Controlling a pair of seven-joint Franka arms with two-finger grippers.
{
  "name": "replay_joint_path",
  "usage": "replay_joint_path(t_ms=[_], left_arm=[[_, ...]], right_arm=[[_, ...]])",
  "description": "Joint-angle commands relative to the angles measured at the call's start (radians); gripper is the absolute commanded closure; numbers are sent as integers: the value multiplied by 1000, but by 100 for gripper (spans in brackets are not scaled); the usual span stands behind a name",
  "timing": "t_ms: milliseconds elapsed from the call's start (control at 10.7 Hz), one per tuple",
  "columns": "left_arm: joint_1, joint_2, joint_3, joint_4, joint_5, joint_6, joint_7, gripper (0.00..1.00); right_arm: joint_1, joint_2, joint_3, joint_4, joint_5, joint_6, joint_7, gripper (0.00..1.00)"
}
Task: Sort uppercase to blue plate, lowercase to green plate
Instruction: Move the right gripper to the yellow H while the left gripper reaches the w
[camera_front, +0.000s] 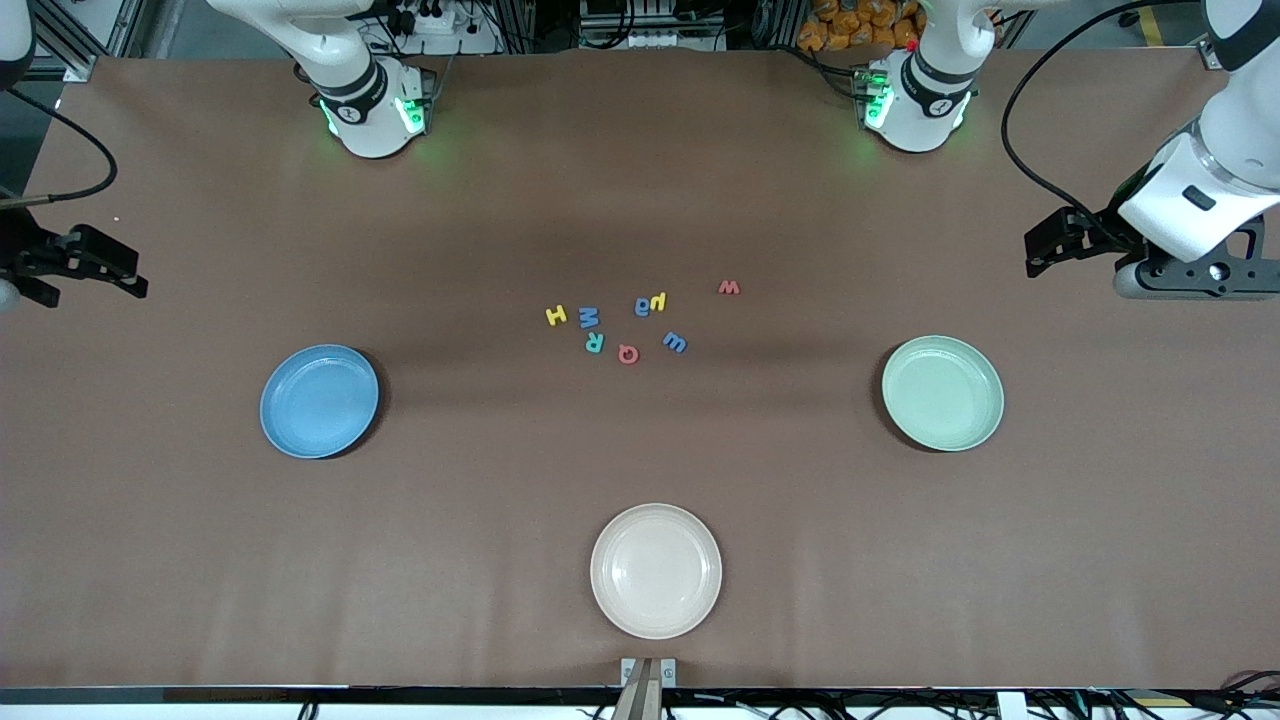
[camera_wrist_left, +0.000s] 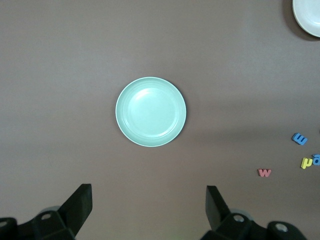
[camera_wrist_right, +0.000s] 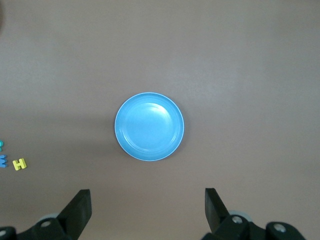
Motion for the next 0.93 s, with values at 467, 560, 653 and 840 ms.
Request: replay_joint_path(t_ms=[467,560,653,840], left_arm=[[-20,35,-103,-35,-25,15,15,0],[-11,61,-193,-41,-23,35,10,0],[-6,73,-246,-57,-16,79,10,0],[-1,76,-349,-142,-8,180,17,0]], right_arm=[[9,-33,10,-25,-3,-21,-4,0],[8,-27,10,-28,-3,-26,-4,0],[6,-23,10,-55,-3,-11,-5,0],[12,-8,10,-112,-3,52,-5,0]])
